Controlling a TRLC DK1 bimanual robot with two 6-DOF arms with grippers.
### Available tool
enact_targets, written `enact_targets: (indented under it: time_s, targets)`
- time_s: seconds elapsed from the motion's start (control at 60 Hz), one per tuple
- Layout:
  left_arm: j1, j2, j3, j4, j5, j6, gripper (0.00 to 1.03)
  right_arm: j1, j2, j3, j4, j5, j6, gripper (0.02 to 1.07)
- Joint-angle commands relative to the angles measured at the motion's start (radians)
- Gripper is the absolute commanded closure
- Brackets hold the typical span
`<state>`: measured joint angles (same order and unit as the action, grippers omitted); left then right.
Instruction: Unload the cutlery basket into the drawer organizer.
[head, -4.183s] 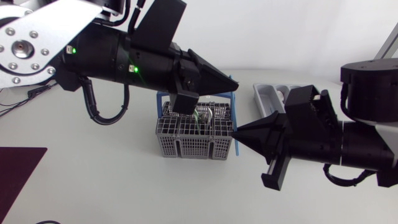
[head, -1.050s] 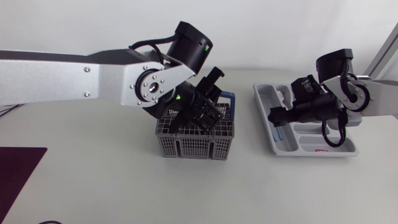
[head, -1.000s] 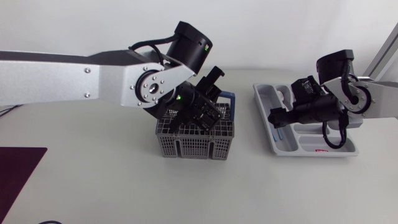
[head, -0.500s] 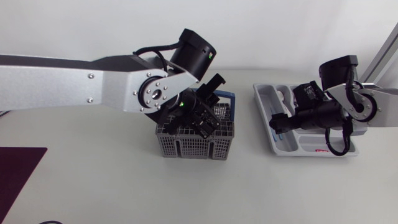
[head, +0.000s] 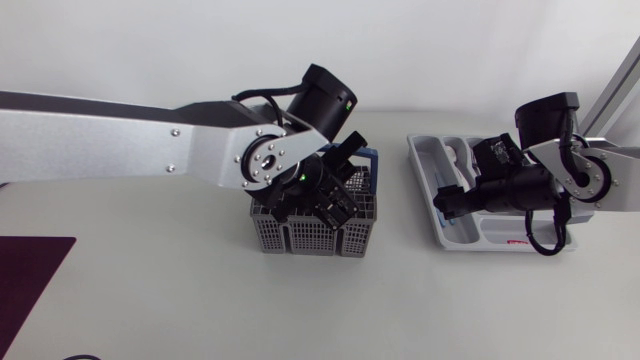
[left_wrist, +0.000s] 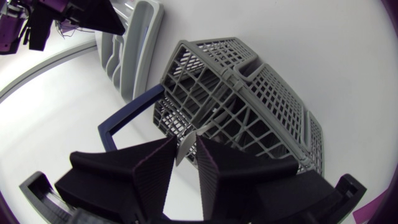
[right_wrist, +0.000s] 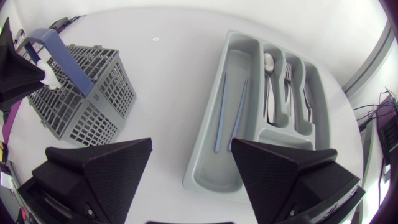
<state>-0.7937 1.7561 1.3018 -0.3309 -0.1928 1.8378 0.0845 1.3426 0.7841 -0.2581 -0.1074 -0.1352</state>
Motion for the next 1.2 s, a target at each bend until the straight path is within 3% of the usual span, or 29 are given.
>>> enact_targets:
  time_s: [0.0, 0.1, 0.233, 1.017, 1.083, 1.15, 1.183]
  targets:
    - [-0.001, 0.042, 0.017, -0.01, -0.013, 0.041, 0.72, 0.008, -0.016, -0.023, 0.003, -0.005, -0.015, 0.15]
    - [-0.001, 0.045, 0.017, -0.01, -0.013, 0.044, 0.87, 0.008, -0.019, -0.023, 0.003, -0.005, -0.015, 0.15]
    - [0.005, 0.043, 0.013, -0.01, -0.017, 0.052, 0.9, 0.012, -0.02, -0.02, 0.003, -0.005, -0.014, 0.15]
    - [-0.029, -0.11, -0.038, 0.003, -0.043, 0.052, 0.9, 0.084, -0.102, -0.042, -0.038, 0.031, -0.001, 0.15]
    - [-0.025, -0.096, -0.036, 0.026, -0.066, 0.049, 0.83, 0.09, -0.109, -0.051, -0.038, 0.032, 0.0, 0.15]
    - [-0.038, -0.093, -0.016, 0.021, -0.082, -0.018, 0.59, 0.092, -0.115, -0.062, -0.038, 0.032, 0.002, 0.15]
    - [-0.045, -0.084, 0.019, -0.036, -0.082, -0.094, 0.49, 0.093, -0.122, -0.068, -0.036, 0.031, 0.002, 0.15]
